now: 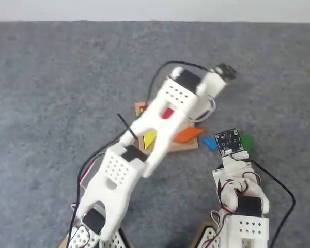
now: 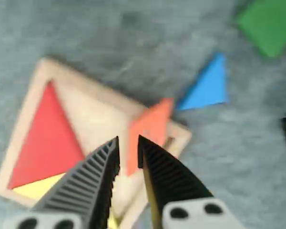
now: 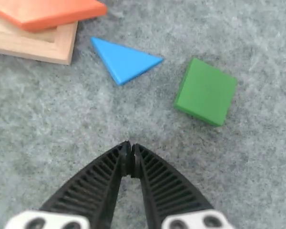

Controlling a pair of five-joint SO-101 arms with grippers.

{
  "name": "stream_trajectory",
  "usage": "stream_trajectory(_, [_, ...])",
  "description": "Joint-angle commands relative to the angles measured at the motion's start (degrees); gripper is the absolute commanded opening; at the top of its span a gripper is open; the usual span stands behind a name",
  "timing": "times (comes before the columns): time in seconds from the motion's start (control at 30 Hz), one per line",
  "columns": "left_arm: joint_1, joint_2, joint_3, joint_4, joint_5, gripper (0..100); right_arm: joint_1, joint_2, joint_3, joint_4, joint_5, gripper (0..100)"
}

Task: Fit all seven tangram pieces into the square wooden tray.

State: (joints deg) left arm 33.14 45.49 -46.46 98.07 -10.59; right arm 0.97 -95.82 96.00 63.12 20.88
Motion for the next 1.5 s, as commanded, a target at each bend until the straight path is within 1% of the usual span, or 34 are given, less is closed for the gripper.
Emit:
stream_trajectory(0.0, [2.9, -2.5, -1.7, 2.3, 0.6, 7, -0.1, -0.7, 0.9, 0.1, 0.5, 0.8])
stream_trajectory(0.13, [4.3, -2.6, 3.6, 2.0, 1.5, 7, -0.1, -0.7, 0.9, 0.1, 0.5, 0.8])
stream_trajectory(0.2, [3.0, -2.7, 5.0, 1.3, 3.3, 7, -0.1, -0.7, 0.9, 0.1, 0.5, 0.8])
stream_trajectory(0.3, [-0.2, -3.7, 5.7, -1.8, 3.7, 7, -0.1, -0.7, 0.9, 0.1, 0.5, 0.8])
stream_trajectory(0.4, [-0.7, -6.5, 10.4, -6.2, 3.7, 7, -0.1, -0.7, 0.9, 0.1, 0.5, 0.8])
stream_trajectory(0.5, [-0.7, -13.4, 21.2, -13.8, 3.7, 7, -0.1, -0.7, 0.9, 0.1, 0.5, 0.8])
stream_trajectory(0.67, [-2.1, -33.0, 48.1, -32.1, 3.6, 7, -0.1, -0.7, 0.9, 0.1, 0.5, 0.8])
stream_trajectory(0.77, [-3.3, -44.0, 61.7, -42.4, 3.4, 7, -0.1, -0.7, 0.9, 0.1, 0.5, 0.8])
stream_trajectory(0.83, [-2.6, -48.3, 67.7, -45.2, 0.4, 8, -0.1, -0.7, 0.9, 0.1, 0.5, 0.8])
stream_trajectory(0.87, [-2.2, -49.5, 69.2, -45.0, -1.0, 11, -0.1, -0.7, 0.9, 0.1, 0.5, 0.8])
stream_trajectory(0.93, [-1.8, -50.0, 70.3, -44.0, -1.1, 17, -0.1, -0.7, 0.9, 0.1, 0.5, 0.8])
stream_trajectory(1.0, [-1.8, -48.8, 70.2, -43.1, -1.8, 21, -0.1, -0.7, 0.9, 0.1, 0.5, 0.8])
stream_trajectory(1.1, [-1.7, -45.8, 69.4, -43.1, -4.5, 21, -0.1, -0.7, 0.9, 0.1, 0.5, 0.8])
stream_trajectory(1.33, [-1.7, -34.5, 61.2, -43.0, -4.9, 21, -0.1, -0.7, 0.9, 0.1, 0.5, 0.8])
stream_trajectory(1.47, [-1.2, -30.8, 57.5, -43.2, -4.9, 21, -0.1, -0.7, 0.9, 0.1, 0.5, 0.8])
